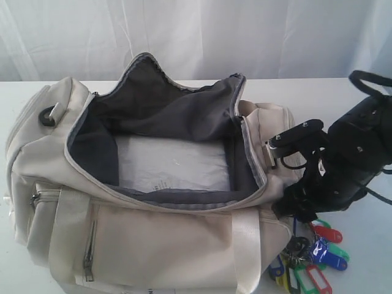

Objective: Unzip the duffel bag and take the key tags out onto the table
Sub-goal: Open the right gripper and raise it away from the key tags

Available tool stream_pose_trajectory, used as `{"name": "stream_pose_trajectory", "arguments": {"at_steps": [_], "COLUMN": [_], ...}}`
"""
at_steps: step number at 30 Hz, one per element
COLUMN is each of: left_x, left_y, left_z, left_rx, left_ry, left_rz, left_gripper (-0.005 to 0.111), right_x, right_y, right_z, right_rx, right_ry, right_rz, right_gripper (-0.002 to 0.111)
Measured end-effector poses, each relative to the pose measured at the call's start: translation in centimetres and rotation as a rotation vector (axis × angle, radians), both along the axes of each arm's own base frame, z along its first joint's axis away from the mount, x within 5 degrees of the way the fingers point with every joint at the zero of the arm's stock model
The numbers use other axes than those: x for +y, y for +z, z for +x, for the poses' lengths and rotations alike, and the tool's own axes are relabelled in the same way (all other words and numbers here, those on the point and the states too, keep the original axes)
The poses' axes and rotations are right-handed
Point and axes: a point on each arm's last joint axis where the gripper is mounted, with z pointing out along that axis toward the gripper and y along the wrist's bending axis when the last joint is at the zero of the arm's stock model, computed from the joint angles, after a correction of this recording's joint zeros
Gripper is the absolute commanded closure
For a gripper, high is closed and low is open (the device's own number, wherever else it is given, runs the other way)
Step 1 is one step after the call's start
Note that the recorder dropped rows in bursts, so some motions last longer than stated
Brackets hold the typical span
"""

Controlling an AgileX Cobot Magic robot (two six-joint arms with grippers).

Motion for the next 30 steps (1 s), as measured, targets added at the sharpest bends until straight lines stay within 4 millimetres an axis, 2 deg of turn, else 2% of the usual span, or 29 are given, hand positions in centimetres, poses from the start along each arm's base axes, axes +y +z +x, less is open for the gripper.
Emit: {"name": "stream_pose_trajectory", "arguments": {"at_steps": [4, 7, 10, 13, 16, 17, 22, 30], "left_x": [0.0, 0.0, 0.0, 0.0, 0.0, 0.0, 0.0, 0.0], "left_y": [0.0, 0.0, 0.0, 0.0, 0.0, 0.0, 0.0, -1.0], "left_z": [0.0, 0.0, 0.0, 0.0, 0.0, 0.0, 0.0, 0.3], "left_rx": [0.000, 0.000, 0.000, 0.000, -0.002, -0.002, -0.006, -0.002], "left_ry": [0.000, 0.000, 0.000, 0.000, 0.000, 0.000, 0.001, 0.008], "left_rz": [0.000, 0.000, 0.000, 0.000, 0.000, 0.000, -0.001, -0.002], "left_gripper": [0.107, 0.107, 0.107, 0.107, 0.107, 0.107, 0.107, 0.107], "right_x": [-0.6, -0.9, -1.4, -2.1, -2.8, -3.1, -4.0, -4.9], "right_y": [2.4, 4.9, 7.8, 10.3, 12.3, 13.0, 15.4, 16.7], "right_z": [-0.8, -1.5, -2.6, -3.8, -5.2, -5.7, -7.9, -9.5], "right_rx": [-0.047, -0.082, -0.135, -0.199, -0.262, -0.287, -0.428, -0.566], "right_ry": [-0.010, -0.036, -0.049, -0.045, -0.032, -0.020, 0.053, 0.082], "right_rz": [0.023, 0.064, 0.126, 0.186, 0.241, 0.253, 0.345, 0.424], "right_gripper": [0.044, 0.045, 0.052, 0.068, 0.103, 0.107, 0.108, 0.108]}}
